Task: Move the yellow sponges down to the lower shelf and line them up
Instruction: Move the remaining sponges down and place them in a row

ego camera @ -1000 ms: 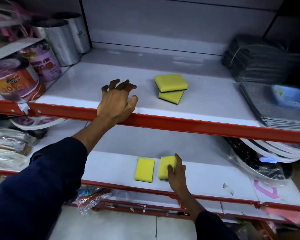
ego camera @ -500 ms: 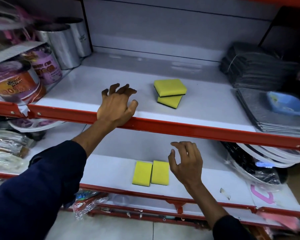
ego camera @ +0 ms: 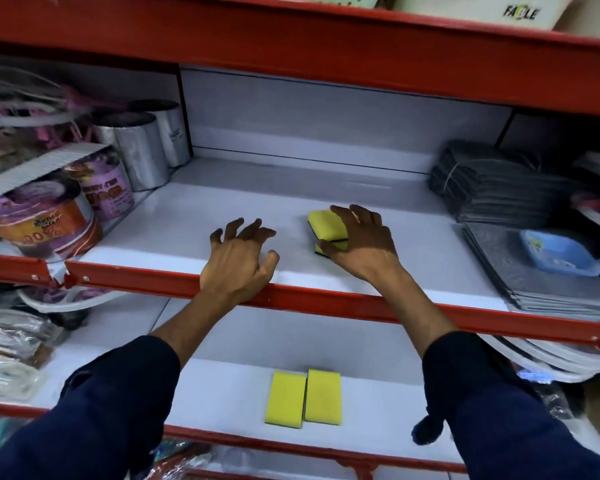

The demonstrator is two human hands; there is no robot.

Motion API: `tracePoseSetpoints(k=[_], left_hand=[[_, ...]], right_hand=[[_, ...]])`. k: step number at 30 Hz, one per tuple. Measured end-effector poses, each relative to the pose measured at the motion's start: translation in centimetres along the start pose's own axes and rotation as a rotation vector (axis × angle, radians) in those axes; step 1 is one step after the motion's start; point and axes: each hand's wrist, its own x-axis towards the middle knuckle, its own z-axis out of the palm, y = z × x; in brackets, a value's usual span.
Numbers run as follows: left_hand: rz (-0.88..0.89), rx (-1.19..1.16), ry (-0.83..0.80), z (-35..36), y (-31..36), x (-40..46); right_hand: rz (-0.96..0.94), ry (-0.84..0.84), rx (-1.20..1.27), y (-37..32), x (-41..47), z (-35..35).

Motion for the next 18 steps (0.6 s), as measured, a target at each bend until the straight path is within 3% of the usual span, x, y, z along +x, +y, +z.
tracePoseSetpoints(k=[5, 9, 12, 18], left_hand=[[0.004, -0.002, 0.013, 0.1, -0.1, 0.0], [-0.001, -0.021, 0.015, 0.0, -0.2, 0.0], [-0.005, -0.014, 0.016, 0.0, -0.2, 0.0], [0.005, 0.010, 0.017, 0.0, 0.0, -0.1]], right_hand=[[0.239, -0.066, -0.027, -1.4, 2.8, 1.7], [0.240, 0.008, -0.048, -2.2, 3.2, 1.9], [0.110, 0.139, -0.016, -1.9, 1.6, 0.6], [-0.352, 0.339, -0.005, 0.2, -5.2, -3.9]])
